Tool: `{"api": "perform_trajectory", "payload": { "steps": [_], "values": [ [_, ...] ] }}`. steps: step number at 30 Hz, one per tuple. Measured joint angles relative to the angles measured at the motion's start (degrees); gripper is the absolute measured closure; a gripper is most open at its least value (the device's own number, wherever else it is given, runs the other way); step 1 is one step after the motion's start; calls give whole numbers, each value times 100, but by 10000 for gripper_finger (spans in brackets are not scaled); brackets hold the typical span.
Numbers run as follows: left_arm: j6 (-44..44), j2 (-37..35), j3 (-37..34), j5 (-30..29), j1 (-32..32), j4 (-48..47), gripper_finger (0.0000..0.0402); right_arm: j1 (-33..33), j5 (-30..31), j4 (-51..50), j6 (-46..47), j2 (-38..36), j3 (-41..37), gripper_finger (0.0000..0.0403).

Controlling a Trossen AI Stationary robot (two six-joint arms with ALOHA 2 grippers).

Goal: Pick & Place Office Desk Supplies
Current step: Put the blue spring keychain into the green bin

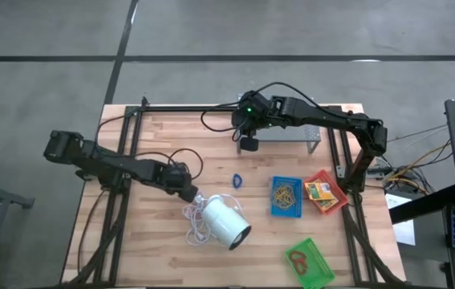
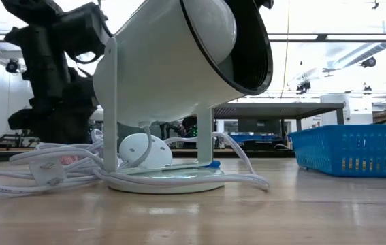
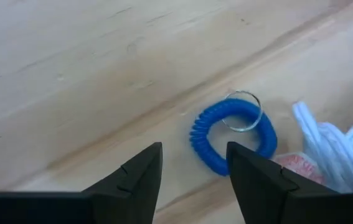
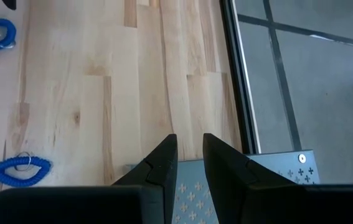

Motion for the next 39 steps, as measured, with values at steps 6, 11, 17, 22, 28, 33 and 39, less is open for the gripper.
{"api": "perform_trajectory", "payload": {
  "steps": [6,11,17,22,28,33,39],
  "values": [
    [2,-6,-2,-39,0,117,217,0,0,27,2,0,0,330],
    [15,-11,-79,-45,-7,170,217,-1,0,29,0,0,0,330],
    [2,-29,-397,-81,-7,586,217,-2,0,33,0,0,0,330],
    [-4,-48,-536,-94,-11,738,217,0,0,42,0,0,0,330],
    [-2,-24,-430,-63,-9,556,218,-2,0,40,0,0,0,330],
    [-11,-16,-353,-22,-9,359,231,0,0,40,0,0,0,330],
    [-157,-11,-298,77,-4,233,271,0,0,38,0,0,0,330]
  ]
}}
